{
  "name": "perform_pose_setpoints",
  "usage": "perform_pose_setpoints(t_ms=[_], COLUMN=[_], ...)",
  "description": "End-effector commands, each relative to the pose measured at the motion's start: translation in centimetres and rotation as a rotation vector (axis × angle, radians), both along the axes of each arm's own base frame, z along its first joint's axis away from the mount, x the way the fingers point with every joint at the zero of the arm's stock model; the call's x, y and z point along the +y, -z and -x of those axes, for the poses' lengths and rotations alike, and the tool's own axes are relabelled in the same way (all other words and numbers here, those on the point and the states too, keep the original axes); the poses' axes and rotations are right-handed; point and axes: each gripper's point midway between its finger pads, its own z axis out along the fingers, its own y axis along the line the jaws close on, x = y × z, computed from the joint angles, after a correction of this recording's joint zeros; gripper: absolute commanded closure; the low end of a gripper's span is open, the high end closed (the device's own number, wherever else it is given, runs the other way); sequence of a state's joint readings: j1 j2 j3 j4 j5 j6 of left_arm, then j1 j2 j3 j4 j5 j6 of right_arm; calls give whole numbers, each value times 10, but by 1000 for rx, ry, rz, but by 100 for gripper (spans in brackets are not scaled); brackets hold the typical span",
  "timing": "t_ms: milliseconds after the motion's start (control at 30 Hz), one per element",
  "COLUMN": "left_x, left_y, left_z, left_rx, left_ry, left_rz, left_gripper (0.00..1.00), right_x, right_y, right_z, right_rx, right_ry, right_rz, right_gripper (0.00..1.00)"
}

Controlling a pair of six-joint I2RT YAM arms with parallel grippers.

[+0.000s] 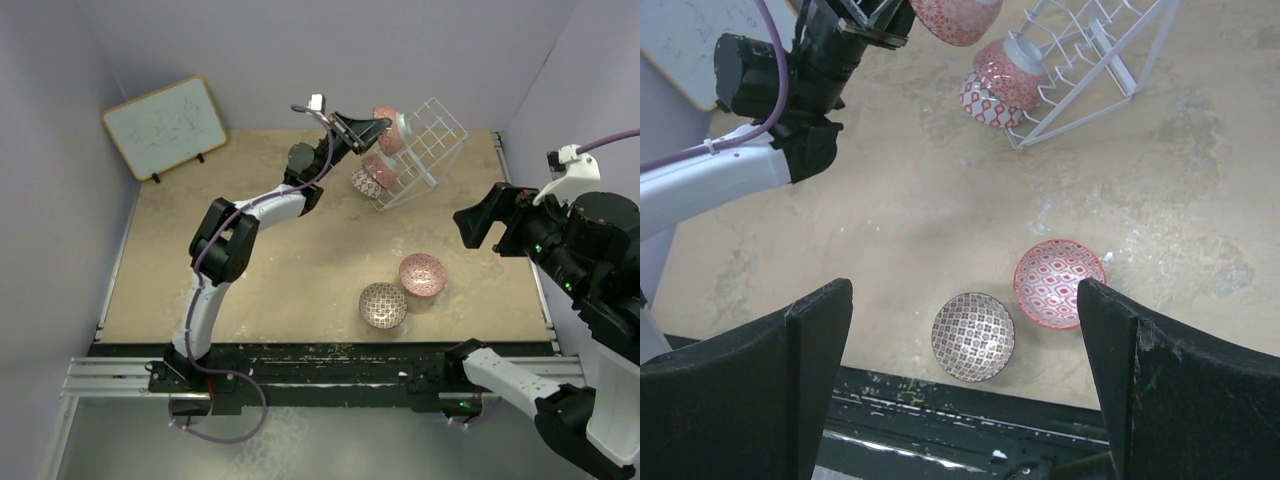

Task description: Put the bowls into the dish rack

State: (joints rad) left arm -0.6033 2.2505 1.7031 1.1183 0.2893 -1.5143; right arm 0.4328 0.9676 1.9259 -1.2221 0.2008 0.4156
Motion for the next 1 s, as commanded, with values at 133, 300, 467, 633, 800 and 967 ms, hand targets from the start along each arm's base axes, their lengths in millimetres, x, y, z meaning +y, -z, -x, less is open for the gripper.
perform_pose_setpoints(t_ms=[133, 300, 467, 633, 800, 967], left_x=[7, 4, -2, -11, -14, -17], left_y=[-16, -13, -8, 8, 20, 26], left_z=[4, -2, -9, -16, -23, -27], left_rx=[-90, -97, -75, -29, -4, 6], left_ry=[29, 28, 15, 25, 24, 33], left_rz=[223, 274, 272, 285, 286, 294], left_gripper=[100, 100, 100, 100, 100, 100], right_x=[-5, -7, -9, -9, -9, -9], right_y=[-9, -11, -11, -11, -11, -11], right_z=[-3, 0, 2, 2, 1, 1], right_rx=[-24, -27, -28, -29, -29, -28], right_ry=[32, 39, 41, 40, 41, 42], right_rz=[1, -2, -2, 0, 3, 5], right_gripper=[5, 5, 5, 5, 5, 5])
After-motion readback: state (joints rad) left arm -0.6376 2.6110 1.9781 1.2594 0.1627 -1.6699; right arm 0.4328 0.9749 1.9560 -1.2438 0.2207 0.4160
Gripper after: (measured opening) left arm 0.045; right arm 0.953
